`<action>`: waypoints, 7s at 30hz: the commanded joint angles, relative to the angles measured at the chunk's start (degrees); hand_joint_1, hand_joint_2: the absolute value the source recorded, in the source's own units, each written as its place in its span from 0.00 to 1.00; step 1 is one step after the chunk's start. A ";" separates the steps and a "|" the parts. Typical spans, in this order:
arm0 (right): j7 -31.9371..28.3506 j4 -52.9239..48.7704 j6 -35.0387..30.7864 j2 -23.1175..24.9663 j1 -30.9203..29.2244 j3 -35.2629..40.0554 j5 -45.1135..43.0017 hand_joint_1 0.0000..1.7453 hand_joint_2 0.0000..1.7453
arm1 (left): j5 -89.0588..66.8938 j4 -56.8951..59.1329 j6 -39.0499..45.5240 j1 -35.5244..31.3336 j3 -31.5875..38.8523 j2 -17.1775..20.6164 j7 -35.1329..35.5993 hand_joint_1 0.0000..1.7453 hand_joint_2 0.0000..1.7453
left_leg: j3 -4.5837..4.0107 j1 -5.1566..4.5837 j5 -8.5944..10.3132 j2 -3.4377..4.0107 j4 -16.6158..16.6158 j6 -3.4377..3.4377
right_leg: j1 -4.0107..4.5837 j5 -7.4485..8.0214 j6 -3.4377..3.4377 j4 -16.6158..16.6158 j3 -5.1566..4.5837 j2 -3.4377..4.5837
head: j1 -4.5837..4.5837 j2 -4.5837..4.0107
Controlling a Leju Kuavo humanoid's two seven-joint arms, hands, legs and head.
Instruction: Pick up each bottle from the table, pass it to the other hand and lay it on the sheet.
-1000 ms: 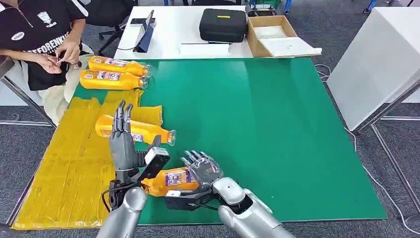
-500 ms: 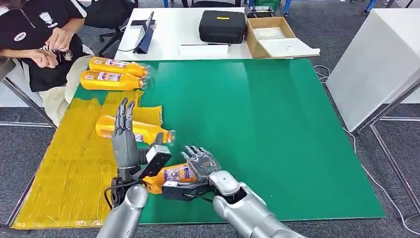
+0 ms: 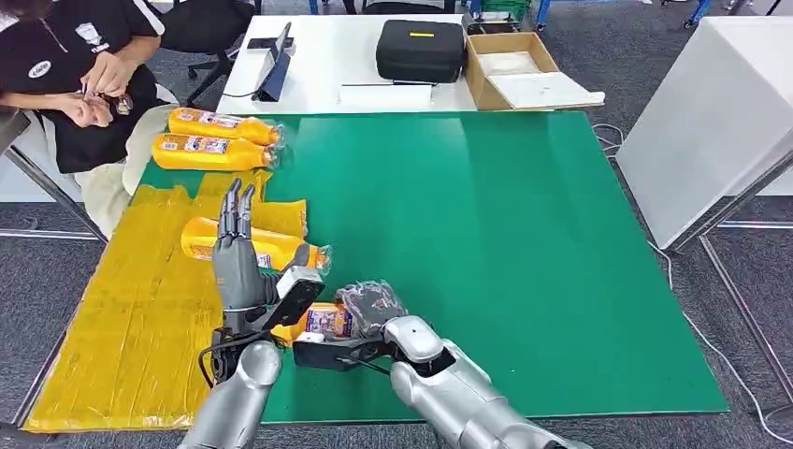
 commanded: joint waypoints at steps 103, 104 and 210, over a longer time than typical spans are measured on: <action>8.81 2.38 -6.61 3.80 3.61 -4.16 9.99 0.00 1.00 | 1.65 -0.22 0.05 0.51 -3.12 0.73 4.68 0.00 1.00 | -0.30 0.01 0.03 -0.10 -0.03 -0.09 | 0.01 -0.05 -0.05 -0.02 0.01 -0.14 | 0.00 0.00; 8.81 2.38 -6.61 3.80 3.61 -4.16 9.99 0.00 1.00 | 1.65 -0.22 0.05 0.51 -3.12 0.73 4.68 0.00 1.00 | -0.23 0.04 0.00 -0.11 -0.03 -0.14 | 0.04 -0.07 -0.09 -0.03 0.08 -0.16 | 0.02 0.00; -18.22 -17.58 -39.91 2.63 14.01 -28.36 3.73 1.00 1.00 | 51.90 20.89 -37.99 -8.24 -5.75 5.35 1.84 0.00 1.00 | -0.22 0.02 0.04 -0.13 -0.06 -0.12 | 0.01 -0.06 -0.08 -0.05 0.11 -0.19 | 0.00 0.02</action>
